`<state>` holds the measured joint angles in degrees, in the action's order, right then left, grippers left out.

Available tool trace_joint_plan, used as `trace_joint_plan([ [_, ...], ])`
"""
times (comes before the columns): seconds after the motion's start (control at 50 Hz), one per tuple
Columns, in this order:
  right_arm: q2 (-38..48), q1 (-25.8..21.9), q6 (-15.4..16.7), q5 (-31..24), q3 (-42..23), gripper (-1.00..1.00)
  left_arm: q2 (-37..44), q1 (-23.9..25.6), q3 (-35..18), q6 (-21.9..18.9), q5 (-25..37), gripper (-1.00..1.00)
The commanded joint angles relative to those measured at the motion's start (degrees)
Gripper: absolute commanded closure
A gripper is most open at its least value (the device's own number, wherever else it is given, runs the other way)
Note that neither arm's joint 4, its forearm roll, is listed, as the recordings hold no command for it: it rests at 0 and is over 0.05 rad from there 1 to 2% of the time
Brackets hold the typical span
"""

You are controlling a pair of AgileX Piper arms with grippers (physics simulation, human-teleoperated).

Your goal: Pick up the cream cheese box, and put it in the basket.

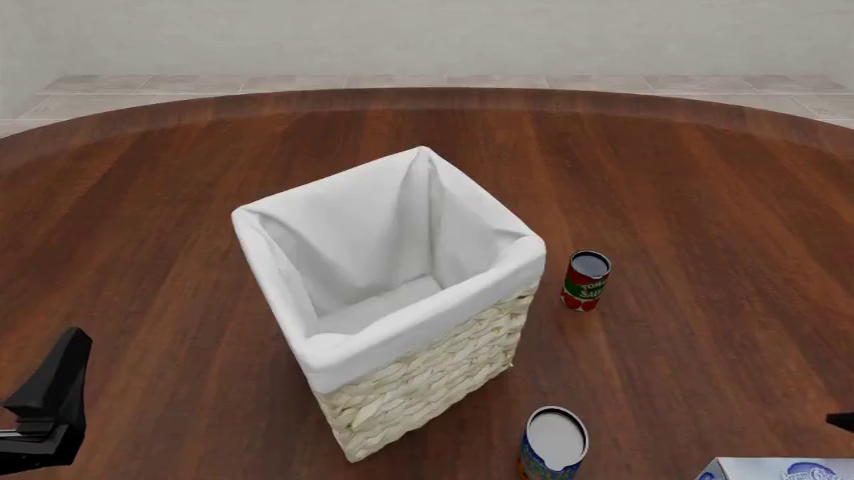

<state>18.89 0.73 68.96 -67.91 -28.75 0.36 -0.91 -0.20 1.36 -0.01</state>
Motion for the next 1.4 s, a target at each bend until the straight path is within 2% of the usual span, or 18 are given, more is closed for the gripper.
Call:
trace_joint_plan([
  [0.02,0.64,-0.63,-0.17,1.52,1.07,-1.0,-0.06,-0.1,0.01,-0.01,0.07,-1.0],
  [1.4,6.43,-0.78,1.66,10.63,7.97,-1.0,1.43,-0.64,0.13,-0.44,-0.75,-1.0],
])
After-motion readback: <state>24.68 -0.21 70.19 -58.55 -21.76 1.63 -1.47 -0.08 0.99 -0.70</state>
